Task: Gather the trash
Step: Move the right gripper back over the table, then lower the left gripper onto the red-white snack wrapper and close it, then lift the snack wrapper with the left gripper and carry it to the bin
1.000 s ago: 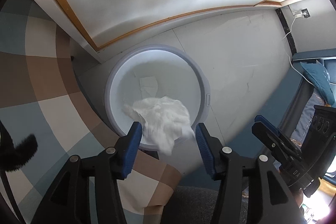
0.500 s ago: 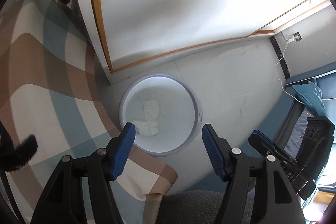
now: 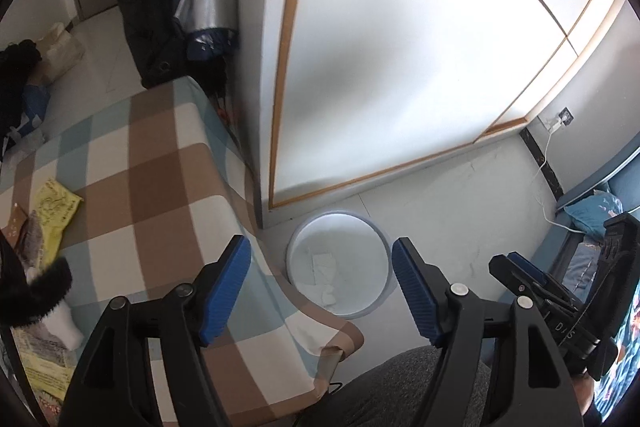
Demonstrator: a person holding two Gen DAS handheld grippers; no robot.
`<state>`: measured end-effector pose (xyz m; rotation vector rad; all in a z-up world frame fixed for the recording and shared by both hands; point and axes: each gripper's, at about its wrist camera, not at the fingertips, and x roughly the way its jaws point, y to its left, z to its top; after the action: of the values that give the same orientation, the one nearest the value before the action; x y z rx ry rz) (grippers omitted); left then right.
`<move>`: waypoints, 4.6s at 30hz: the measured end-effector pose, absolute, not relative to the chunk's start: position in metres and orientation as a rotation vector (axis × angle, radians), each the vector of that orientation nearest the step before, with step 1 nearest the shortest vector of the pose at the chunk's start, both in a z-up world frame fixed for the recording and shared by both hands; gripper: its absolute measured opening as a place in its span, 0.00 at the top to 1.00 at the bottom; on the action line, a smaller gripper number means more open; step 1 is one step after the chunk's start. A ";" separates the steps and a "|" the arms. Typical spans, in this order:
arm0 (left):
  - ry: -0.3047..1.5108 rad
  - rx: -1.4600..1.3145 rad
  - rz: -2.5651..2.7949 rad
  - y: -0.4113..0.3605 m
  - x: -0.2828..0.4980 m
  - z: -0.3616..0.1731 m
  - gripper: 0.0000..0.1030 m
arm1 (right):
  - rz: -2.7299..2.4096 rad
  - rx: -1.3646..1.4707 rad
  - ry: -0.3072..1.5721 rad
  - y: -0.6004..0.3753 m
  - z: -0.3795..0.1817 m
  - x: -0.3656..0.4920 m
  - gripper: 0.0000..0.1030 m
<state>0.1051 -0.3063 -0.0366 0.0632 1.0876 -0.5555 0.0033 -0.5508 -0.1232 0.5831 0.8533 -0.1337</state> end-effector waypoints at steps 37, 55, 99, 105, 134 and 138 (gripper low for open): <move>0.729 -0.251 -0.036 0.050 0.052 -0.021 0.12 | 0.285 0.182 0.770 -0.229 -0.046 0.019 0.06; 0.821 -0.351 -0.016 0.104 0.050 -0.058 0.12 | 0.358 0.142 1.002 -0.156 -0.116 0.049 0.17; 1.224 -0.206 -0.086 0.064 0.053 -0.136 0.13 | 0.417 0.250 0.955 -0.183 -0.134 0.052 0.89; 1.217 -0.176 -0.038 0.061 0.052 -0.139 0.15 | 0.427 0.264 0.938 -0.191 -0.131 0.047 0.89; 1.183 0.040 -0.071 0.024 0.044 -0.137 0.78 | 0.430 0.313 0.904 -0.208 -0.128 0.039 0.89; 1.189 0.011 -0.070 0.028 0.046 -0.137 0.78 | 0.432 0.315 0.905 -0.208 -0.128 0.039 0.89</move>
<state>0.0461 0.0285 -0.1373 0.0113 1.1889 -0.0699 0.0394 -0.2077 -0.1277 0.3153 0.9048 0.4318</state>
